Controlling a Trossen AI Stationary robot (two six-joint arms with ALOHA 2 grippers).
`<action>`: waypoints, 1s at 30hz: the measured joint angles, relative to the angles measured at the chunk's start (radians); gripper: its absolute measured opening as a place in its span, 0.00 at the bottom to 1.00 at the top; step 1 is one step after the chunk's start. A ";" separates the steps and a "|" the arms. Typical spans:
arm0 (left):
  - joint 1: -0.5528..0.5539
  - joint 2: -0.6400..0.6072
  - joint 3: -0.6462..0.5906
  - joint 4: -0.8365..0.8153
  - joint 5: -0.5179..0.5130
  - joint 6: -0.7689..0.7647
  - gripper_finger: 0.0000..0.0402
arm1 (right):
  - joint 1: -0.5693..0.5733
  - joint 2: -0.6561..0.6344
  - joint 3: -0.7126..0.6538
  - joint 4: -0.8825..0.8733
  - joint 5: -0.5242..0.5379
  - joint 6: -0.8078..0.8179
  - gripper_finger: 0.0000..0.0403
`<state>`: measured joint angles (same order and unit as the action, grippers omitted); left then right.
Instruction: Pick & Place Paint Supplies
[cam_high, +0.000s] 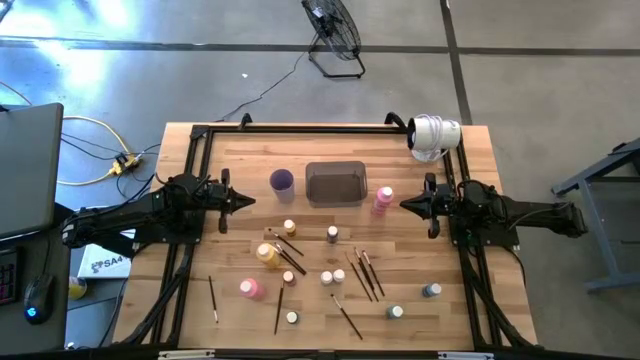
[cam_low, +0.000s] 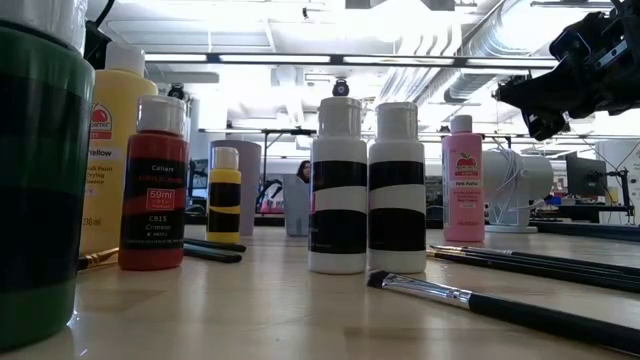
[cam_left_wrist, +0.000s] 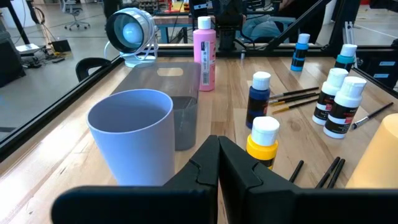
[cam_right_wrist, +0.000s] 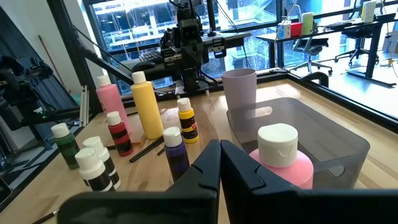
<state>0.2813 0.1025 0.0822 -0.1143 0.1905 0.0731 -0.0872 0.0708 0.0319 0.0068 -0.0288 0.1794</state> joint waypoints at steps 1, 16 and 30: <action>0.000 0.000 0.000 0.000 0.000 0.000 0.00 | 0.000 0.000 0.000 0.000 0.000 0.000 0.00; 0.000 0.000 0.000 0.000 0.000 0.001 0.00 | 0.000 0.000 0.000 0.001 0.001 0.000 0.00; 0.000 0.000 0.000 0.000 0.000 0.001 0.00 | 0.000 0.000 0.000 0.005 0.014 0.000 0.00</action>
<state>0.2813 0.1027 0.0823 -0.1143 0.1905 0.0738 -0.0872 0.0709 0.0319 0.0120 -0.0146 0.1793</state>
